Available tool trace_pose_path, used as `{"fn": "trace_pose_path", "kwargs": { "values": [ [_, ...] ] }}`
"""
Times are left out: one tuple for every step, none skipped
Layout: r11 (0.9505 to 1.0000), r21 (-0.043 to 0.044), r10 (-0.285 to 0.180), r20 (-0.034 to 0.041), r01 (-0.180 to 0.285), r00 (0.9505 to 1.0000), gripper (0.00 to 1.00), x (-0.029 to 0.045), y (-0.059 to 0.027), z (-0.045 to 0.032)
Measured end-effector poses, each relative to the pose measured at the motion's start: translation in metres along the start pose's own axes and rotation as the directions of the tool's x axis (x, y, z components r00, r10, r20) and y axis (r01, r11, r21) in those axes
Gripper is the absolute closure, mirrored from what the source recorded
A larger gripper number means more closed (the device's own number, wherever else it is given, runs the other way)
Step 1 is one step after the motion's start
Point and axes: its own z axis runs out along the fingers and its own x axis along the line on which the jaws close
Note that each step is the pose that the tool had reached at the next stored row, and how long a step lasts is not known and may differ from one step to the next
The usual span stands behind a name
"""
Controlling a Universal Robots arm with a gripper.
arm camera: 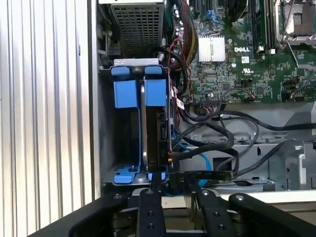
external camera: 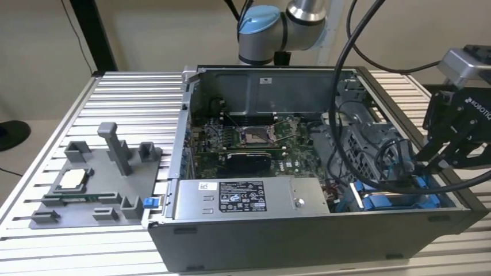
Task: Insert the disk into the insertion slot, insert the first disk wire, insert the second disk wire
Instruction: 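Insert the second disk wire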
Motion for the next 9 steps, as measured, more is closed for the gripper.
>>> {"fn": "trace_pose_path", "kwargs": {
  "values": [
    [1.0000,-0.0008,0.000,0.0012,0.000,1.0000,0.00,0.0003,-0.0001,0.0003],
    [1.0000,-0.0018,0.000,0.0021,0.000,1.0000,0.00,0.0008,-0.0001,0.0005],
    [1.0000,-0.0027,0.000,0.0030,0.000,1.0000,0.00,0.0015,-0.0002,0.0005],
    [1.0000,-0.0036,0.000,0.0039,0.000,1.0000,0.00,0.0022,-0.0003,0.0006],
    [1.0000,-0.0044,0.000,0.0047,0.001,1.0000,0.00,0.0029,-0.0004,0.0008],
    [1.0000,-0.0051,-0.001,0.0054,0.001,1.0000,0.00,0.0034,-0.0004,0.0010],
    [1.0000,-0.0057,-0.001,0.0058,0.001,1.0000,0.00,0.0037,-0.0004,0.0012],
    [1.0000,-0.0066,0.000,0.0062,0.000,1.0000,0.00,0.0037,-0.0004,0.0016],
    [1.0000,-0.0072,0.000,0.0063,0.000,1.0000,0.00,0.0038,-0.0004,0.0019]
  ]
}}
